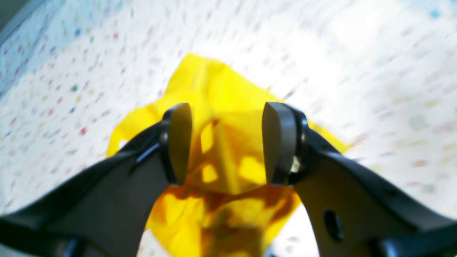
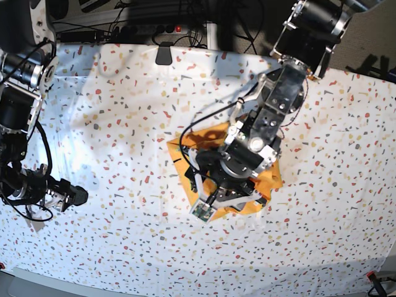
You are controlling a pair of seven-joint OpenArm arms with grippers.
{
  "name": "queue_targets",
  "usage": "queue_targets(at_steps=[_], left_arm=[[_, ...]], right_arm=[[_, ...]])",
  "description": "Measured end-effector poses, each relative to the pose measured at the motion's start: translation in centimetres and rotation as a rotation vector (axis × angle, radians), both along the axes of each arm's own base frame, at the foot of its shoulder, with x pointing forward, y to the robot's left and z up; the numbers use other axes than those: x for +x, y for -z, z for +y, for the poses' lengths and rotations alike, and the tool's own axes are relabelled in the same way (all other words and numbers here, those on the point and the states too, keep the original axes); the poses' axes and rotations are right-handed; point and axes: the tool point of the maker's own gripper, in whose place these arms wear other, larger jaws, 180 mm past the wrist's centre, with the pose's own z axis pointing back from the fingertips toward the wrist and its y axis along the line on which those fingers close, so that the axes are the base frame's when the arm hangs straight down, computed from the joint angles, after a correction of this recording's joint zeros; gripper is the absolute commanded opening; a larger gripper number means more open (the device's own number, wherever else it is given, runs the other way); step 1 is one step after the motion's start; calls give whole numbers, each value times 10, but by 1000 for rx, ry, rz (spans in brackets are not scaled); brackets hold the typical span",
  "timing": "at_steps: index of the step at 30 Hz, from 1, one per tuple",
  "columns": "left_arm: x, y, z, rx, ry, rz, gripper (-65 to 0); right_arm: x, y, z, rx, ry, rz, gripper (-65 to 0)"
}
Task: Fold the T-shirt properly
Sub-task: 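Release the right gripper and retract the right arm aside, then press the left gripper down on the folded yellow bundle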
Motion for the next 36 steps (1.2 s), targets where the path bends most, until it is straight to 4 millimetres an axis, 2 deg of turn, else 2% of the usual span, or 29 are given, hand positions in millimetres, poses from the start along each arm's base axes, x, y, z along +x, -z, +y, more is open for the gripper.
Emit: queue_targets(at_steps=[4,6,13,21,23,28,34,36], left_arm=[[10,25,29,115,-118,1,-345],[8,30,32,123,-132,24,-345],[10,22,26,96,-123,6,-345],[12,-3,21,56,-115,-58,-347],[12,-3,21,59,-116,-54,-386],[8,3,22,64,-119,-34,-547],[7,3,22,64,-119,-33,-559],[7,3,22,64,-119,-33,-650]], right_arm=[[0,0,3,9,-5,0,-290],[0,0,2,7,-3,0,-290],[2,-4,6,36,-5,-17,-290],[2,-4,6,36,-6,-17,-291],[1,-3,6,35,-9,-10,-291],[0,-2,6,33,-12,-4,-291],[-1,-2,6,32,-15,3,-291],[-1,-2,6,33,-15,4,-291]])
